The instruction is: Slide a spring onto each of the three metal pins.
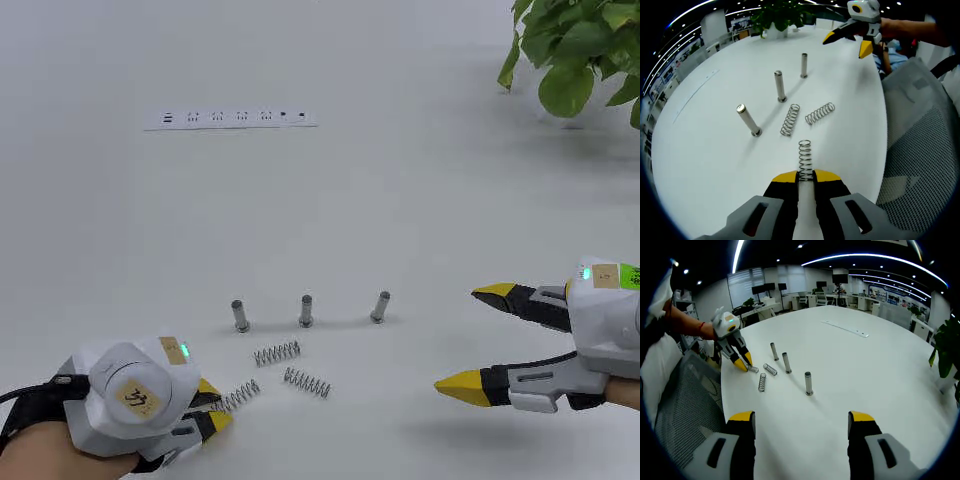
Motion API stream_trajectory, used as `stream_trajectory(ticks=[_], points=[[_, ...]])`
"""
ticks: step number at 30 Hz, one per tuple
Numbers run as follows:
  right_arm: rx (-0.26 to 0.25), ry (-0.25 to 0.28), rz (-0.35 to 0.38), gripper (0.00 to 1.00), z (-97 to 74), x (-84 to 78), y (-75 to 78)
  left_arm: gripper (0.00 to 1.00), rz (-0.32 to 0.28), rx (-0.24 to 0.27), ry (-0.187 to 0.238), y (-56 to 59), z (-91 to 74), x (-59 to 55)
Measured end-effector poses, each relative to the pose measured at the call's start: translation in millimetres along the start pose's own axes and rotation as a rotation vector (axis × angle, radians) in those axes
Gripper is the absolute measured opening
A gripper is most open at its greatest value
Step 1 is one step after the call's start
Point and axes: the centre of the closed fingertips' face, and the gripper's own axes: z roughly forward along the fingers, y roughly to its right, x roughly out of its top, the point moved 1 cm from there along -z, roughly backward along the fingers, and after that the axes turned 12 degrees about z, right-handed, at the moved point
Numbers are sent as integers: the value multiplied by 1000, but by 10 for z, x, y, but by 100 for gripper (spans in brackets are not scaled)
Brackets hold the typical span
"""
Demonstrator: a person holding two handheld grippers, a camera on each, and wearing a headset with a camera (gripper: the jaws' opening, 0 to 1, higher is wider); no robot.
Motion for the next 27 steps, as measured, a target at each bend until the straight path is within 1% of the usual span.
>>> stream_trajectory(ticks=[8, 11, 15, 17, 19, 21, 25, 27], points=[[-1, 2, 0, 77, -5, 7, -34, 11, 7, -6, 5, 34, 1, 13], [-3, -1, -1, 77, -6, 11, -45, 11, -15, -6, 12, 38, -1, 10], [-2, -2, -4, 77, -6, 19, -57, 11, -16, -6, 12, 37, -8, 4], [-1, -2, -4, 76, -6, 27, -70, 10, -22, -8, 20, 38, -14, 8], [-1, -2, -7, 76, -8, 34, -78, 10, -33, -5, 30, 20, -31, -12], [-1, -2, -9, 76, -13, 41, -85, 10, -37, -3, 38, 31, -39, 17], [-3, 0, -11, 76, -23, 56, -89, 10, -46, -6, 66, 1, -108, -8], [-3, 2, -10, 76, -30, 66, -99, 10, -58, -2, 90, 7, -162, 39]])
